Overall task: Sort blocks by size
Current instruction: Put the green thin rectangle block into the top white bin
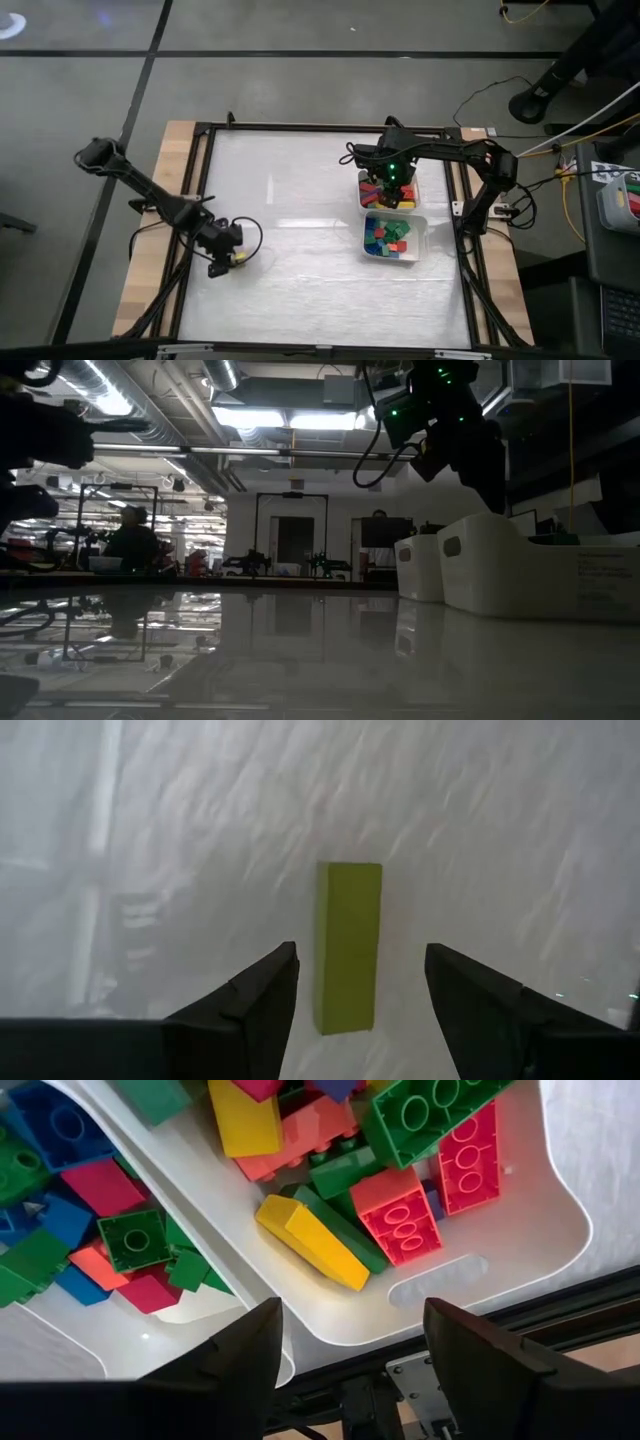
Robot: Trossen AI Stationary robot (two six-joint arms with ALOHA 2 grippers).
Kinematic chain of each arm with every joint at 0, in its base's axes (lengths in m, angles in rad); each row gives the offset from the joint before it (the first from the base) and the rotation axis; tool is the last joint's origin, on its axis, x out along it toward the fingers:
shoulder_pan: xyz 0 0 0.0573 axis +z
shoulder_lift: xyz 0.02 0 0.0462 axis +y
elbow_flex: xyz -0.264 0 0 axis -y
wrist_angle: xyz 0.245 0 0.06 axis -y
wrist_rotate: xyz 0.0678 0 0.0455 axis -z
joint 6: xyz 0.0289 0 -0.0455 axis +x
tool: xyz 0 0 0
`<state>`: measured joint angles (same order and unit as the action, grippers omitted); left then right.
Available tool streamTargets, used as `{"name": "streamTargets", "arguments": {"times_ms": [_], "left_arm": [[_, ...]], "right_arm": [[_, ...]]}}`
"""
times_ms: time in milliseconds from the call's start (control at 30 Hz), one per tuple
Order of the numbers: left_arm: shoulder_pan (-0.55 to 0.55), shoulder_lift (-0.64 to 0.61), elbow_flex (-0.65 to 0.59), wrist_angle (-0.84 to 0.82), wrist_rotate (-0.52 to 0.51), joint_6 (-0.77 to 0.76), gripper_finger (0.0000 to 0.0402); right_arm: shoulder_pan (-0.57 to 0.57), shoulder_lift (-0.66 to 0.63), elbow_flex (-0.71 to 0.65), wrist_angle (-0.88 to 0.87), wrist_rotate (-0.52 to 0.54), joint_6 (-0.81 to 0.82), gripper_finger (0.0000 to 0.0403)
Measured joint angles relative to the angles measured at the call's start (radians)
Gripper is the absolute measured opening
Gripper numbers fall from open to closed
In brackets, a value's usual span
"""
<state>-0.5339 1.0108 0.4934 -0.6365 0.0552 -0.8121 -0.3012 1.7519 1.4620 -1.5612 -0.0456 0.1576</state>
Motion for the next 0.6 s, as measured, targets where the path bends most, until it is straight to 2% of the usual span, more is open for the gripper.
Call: {"name": "streamTargets", "arguments": {"times_ms": [233,500,600], "left_arm": [[-0.078,0.057,0.000,0.004,-0.110,0.000,0.0205],[-0.131,0.197,0.000,0.128,-0.129,-0.001,0.0205],[-0.138,0.251,0.005,0.133,-0.156,-0.052,0.0205]], "right_arm": [[0.000,0.000,0.000,0.005,0.000,0.075,0.0241],[0.000,0.000,0.000,0.019,-0.027,0.078,0.0241],[0.000,0.000,0.000,0.020,-0.027,0.078,0.0241]]}}
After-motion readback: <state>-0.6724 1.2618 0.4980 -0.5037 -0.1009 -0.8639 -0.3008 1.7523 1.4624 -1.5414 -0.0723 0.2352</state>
